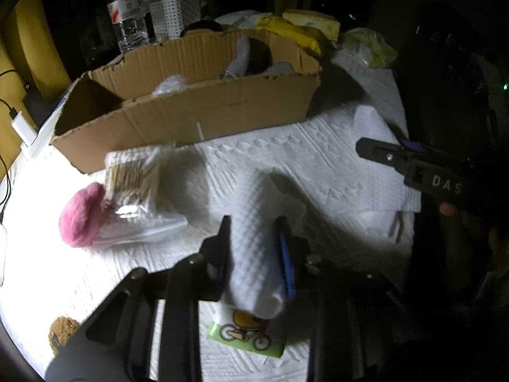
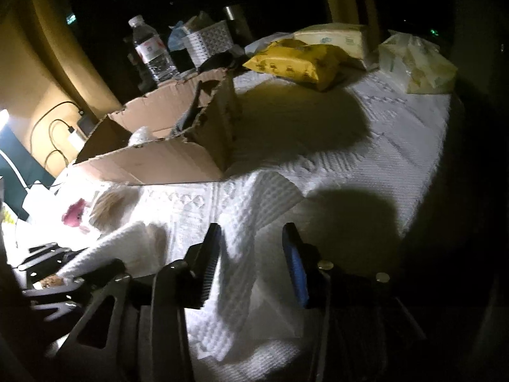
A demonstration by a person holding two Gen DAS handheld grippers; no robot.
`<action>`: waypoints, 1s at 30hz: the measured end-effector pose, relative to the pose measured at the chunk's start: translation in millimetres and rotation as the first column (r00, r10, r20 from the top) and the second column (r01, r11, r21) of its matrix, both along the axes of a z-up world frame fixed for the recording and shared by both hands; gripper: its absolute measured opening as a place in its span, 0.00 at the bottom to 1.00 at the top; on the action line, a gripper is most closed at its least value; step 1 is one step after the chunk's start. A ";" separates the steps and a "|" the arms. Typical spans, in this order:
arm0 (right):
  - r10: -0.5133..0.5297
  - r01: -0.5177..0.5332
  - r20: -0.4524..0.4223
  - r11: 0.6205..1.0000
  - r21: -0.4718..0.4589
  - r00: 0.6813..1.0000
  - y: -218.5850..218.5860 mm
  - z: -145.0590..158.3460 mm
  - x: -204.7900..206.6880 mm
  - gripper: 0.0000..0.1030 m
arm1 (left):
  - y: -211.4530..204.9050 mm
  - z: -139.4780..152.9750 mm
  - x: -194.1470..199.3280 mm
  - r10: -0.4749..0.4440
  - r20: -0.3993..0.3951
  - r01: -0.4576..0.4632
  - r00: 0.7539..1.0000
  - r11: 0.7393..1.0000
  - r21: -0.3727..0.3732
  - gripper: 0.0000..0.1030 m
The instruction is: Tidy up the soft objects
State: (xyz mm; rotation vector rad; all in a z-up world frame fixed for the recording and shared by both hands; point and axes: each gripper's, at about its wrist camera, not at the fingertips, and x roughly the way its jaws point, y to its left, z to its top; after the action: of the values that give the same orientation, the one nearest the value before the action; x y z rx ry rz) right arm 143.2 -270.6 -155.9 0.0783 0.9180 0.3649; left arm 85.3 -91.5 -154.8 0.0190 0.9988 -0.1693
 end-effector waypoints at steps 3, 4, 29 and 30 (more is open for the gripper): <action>-0.017 0.016 -0.006 0.999 -0.030 1.000 0.6 -6.2 1.9 0.52 | 5.6 4.5 -1.9 0.007 0.013 -0.007 1.000 1.000 -0.006 0.20; -0.019 0.019 -0.002 0.999 -0.037 1.000 1.0 -8.0 2.0 0.52 | 6.9 5.9 -2.2 0.008 0.017 -0.008 1.000 1.000 -0.008 0.19; 0.099 -0.096 0.112 0.995 -0.031 0.989 43.7 50.7 -23.9 0.13 | 59.6 57.3 -24.8 0.055 0.145 -0.044 0.988 0.996 -0.076 0.15; 0.105 -0.102 0.116 0.994 -0.028 0.988 45.9 53.9 -24.5 0.13 | 61.4 59.7 -25.1 0.056 0.152 -0.045 0.987 0.996 -0.075 0.15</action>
State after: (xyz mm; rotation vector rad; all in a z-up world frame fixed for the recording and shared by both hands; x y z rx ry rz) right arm 118.7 -224.7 -102.0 -0.0116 0.8110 0.4513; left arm 60.2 -30.1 -95.0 -0.0583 0.8380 -0.1545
